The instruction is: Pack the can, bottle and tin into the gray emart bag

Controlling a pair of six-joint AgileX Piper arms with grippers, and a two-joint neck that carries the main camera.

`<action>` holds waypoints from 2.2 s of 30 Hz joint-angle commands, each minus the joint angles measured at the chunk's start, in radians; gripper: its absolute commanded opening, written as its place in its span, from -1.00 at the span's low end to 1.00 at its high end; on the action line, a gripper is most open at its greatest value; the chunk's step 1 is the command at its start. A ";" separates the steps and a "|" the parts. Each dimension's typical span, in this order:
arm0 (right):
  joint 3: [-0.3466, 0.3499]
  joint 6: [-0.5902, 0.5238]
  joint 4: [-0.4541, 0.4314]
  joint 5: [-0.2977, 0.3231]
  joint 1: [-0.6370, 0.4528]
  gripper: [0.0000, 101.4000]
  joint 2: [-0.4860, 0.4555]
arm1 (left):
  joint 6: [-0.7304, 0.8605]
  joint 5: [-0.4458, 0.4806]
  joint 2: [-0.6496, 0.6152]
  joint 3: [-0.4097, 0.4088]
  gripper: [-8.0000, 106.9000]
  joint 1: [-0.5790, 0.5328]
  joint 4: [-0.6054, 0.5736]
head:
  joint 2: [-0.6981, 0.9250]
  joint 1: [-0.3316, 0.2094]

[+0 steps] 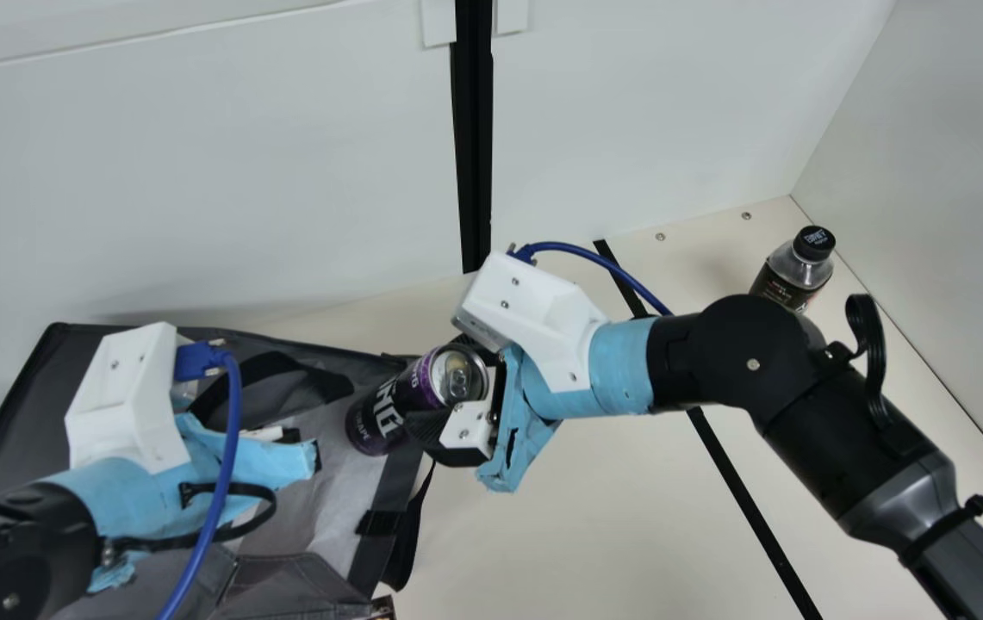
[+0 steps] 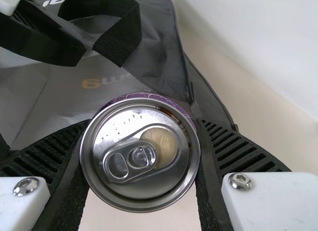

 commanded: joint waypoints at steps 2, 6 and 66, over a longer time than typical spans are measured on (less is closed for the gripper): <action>0.017 -0.014 0.026 -0.010 0.002 -1.00 0.000 | 0.000 0.000 0.000 0.000 -0.68 0.000 0.000 | -0.002 -0.023; 0.039 -0.036 0.052 -0.024 0.005 -1.00 0.001 | 0.000 0.000 0.000 0.000 -0.68 0.000 0.000 | -0.002 -0.023; 0.123 -0.314 0.377 -0.189 0.195 -1.00 0.232 | 0.000 0.000 0.000 0.000 -0.68 0.000 0.000 | -0.002 -0.023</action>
